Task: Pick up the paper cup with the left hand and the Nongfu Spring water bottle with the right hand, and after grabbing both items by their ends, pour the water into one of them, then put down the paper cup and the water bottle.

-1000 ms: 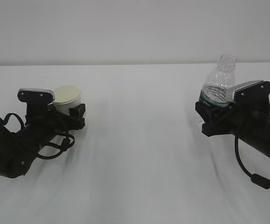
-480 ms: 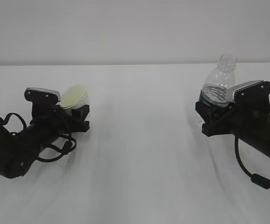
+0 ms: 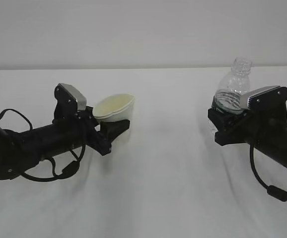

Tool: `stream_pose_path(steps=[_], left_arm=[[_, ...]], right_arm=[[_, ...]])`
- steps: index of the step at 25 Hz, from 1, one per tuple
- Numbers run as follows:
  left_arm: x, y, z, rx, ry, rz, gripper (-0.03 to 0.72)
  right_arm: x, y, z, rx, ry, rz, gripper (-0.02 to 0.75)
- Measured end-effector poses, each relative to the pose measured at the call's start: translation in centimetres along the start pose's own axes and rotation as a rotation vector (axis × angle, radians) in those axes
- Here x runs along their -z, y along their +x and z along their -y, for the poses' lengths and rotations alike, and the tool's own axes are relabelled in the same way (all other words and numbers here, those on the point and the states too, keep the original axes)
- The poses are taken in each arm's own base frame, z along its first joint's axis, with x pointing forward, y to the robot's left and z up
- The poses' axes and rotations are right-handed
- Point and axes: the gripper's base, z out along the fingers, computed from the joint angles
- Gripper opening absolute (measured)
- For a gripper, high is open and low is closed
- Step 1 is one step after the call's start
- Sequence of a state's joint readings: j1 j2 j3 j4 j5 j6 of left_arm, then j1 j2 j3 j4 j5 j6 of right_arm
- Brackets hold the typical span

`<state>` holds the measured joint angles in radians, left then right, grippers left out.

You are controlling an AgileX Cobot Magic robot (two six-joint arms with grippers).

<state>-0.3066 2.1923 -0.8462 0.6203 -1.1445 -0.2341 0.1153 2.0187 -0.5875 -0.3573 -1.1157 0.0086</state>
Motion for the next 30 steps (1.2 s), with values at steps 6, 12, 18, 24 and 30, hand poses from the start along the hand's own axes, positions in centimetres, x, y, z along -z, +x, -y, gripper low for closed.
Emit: stream_pose_path(steps=[6, 12, 18, 24, 30], left_arm=[[-0.7, -0.6, 1.1, 0.041, 0.178, -0.019, 0.4], [-1.8, -1.7, 1.7, 0.033, 0.335, -0.035, 0.4], [-3.5, -2.8, 4.3, -0.029, 0.492, -0.059, 0.4], [-4.7, -2.6, 7.0, -0.072, 0.547, -0.111, 0.399], [-5.8, -1.4, 7.1, -0.057, 0.54, -0.153, 0.399]], right_arm=[[0.9, 0.8, -0.4, 0.022, -0.007, -0.038, 0.419], [1.8, 1.2, -0.8, 0.03, -0.01, -0.065, 0.419], [2.8, 0.9, -1.0, 0.046, 0.001, -0.065, 0.419], [3.4, 1.1, -1.0, 0.055, 0.018, -0.082, 0.419], [3.4, 1.1, -0.9, 0.064, 0.029, -0.083, 0.419]])
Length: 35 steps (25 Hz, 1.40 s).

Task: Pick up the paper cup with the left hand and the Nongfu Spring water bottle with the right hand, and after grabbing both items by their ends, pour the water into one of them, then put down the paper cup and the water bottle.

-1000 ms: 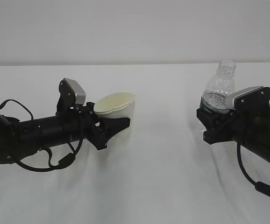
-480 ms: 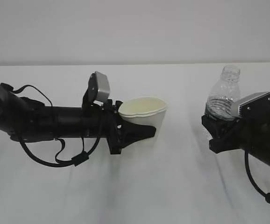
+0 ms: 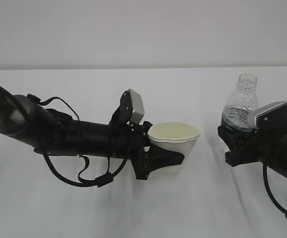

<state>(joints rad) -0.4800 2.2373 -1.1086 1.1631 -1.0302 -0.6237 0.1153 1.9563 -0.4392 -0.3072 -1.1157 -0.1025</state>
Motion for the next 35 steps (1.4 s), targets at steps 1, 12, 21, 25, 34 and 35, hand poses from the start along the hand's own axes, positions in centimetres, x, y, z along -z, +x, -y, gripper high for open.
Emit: stream_pose_path(steps=[1, 12, 21, 25, 34, 35], left_arm=[[-0.2, 0.2, -0.2, 0.009, -0.003, -0.002, 0.399], [-0.3, 0.7, -0.7, 0.029, -0.038, -0.037, 0.399], [-0.5, 0.2, -1.0, 0.032, -0.042, -0.026, 0.399], [-0.5, 0.3, -1.0, 0.055, -0.041, -0.027, 0.399], [-0.6, -0.1, -1.2, 0.045, -0.034, -0.021, 0.399], [-0.7, -0.2, -1.3, 0.039, -0.034, -0.019, 0.399]], right_arm=[[0.0, 0.0, 0.0, 0.004, 0.001, 0.0, 0.419], [0.1, -0.4, 0.2, 0.048, 0.015, -0.002, 0.419], [1.8, -4.0, 0.8, 0.078, 0.049, 0.033, 0.419], [2.6, -4.8, 0.9, 0.053, 0.048, -0.002, 0.419], [3.5, -5.2, 0.9, 0.145, 0.044, -0.08, 0.419], [3.5, -5.1, 0.9, 0.158, 0.043, -0.086, 0.419]])
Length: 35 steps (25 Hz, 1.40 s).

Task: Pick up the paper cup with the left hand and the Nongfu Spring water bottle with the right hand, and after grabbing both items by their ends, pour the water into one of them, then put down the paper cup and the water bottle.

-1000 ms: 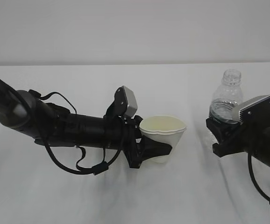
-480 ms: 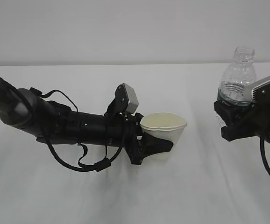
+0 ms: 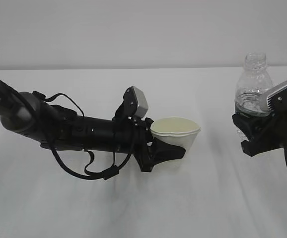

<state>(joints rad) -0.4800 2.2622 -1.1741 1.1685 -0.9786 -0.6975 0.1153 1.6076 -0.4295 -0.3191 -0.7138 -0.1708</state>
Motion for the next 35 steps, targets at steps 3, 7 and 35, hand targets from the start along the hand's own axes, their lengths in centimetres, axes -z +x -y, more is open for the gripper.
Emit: stream_pose_path(steps=[3, 7, 35], left_arm=[[-0.1, -0.4, -0.2, -0.019, 0.003, 0.006, 0.399], [-0.5, -0.7, 0.1, -0.033, 0.02, 0.007, 0.399], [-2.2, -1.4, 1.9, -0.08, 0.089, 0.0, 0.398]], right_arm=[[0.0, 0.0, 0.0, 0.041, -0.001, -0.005, 0.419], [0.0, 0.1, 0.0, 0.109, -0.003, -0.011, 0.419], [0.1, 0.8, 0.9, 0.69, 0.063, -0.117, 0.414]])
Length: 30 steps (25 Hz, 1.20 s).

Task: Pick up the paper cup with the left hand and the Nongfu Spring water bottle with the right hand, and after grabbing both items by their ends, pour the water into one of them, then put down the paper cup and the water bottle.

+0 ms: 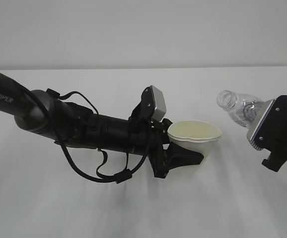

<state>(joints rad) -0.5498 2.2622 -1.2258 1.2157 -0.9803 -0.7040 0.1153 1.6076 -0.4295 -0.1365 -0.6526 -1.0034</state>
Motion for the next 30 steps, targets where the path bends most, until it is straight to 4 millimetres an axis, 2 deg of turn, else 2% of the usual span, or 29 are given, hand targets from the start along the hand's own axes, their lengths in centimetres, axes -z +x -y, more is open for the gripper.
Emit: stream_pose_path(steps=[7, 30], left_arm=[[-0.45, -0.09, 0.49, -0.004, 0.015, -0.001, 0.398], [-0.56, -0.05, 0.68, -0.037, 0.026, -0.008, 0.398]], right_arm=[[0.0, 0.06, 0.03, 0.104, 0.004, -0.006, 0.413], [0.0, 0.01, 0.15, 0.263, 0.016, -0.003, 0.41]])
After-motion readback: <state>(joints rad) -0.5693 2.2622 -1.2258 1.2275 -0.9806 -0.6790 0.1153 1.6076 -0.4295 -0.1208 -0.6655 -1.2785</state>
